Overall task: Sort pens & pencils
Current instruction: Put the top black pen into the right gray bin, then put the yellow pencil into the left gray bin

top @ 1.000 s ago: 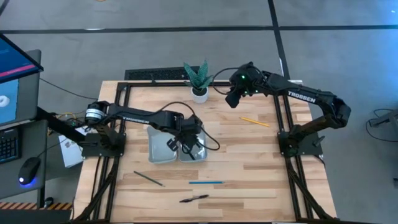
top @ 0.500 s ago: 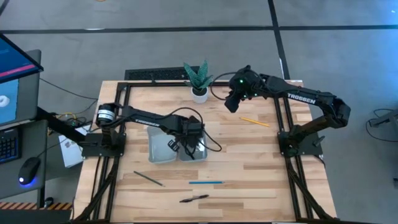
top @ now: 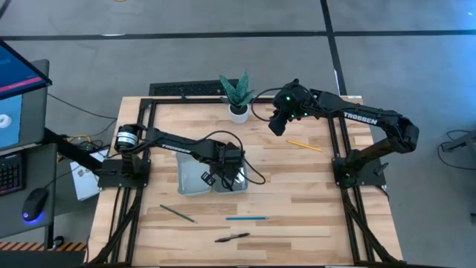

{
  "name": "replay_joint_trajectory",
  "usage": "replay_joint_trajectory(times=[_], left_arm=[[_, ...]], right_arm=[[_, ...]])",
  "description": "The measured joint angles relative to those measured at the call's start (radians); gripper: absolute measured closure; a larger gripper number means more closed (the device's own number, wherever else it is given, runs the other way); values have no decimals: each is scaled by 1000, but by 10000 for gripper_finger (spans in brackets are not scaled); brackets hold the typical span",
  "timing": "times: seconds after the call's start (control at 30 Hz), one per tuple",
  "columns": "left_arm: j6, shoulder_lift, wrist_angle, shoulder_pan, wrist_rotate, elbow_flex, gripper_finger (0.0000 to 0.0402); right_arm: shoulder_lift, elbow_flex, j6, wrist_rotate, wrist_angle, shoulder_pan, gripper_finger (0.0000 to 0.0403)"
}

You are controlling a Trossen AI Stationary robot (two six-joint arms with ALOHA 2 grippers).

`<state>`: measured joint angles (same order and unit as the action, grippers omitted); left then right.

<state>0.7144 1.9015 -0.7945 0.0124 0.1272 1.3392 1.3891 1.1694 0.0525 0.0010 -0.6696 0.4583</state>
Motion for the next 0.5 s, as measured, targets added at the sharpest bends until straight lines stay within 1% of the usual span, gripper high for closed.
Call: replay_joint_trajectory(times=[0.07, 0.13, 0.23, 0.37, 0.5], left_arm=[[11, 0, -1, 0, -7, 0, 359], [22, 0, -1, -1, -40, 0, 352], [12, 0, -2, -1, -88, 0, 327], [-18, 0, 1, 0, -67, 0, 291], [-19, 0, 0, -1, -50, 0, 271]], right_arm=[[0, 0, 0, 0, 0, 0, 234], [0, 0, 0, 0, 0, 0, 234], [0, 0, 0, 0, 1, 0, 236], [0, 0, 1, 0, 2, 0, 236], [0, 0, 1, 0, 3, 0, 234]])
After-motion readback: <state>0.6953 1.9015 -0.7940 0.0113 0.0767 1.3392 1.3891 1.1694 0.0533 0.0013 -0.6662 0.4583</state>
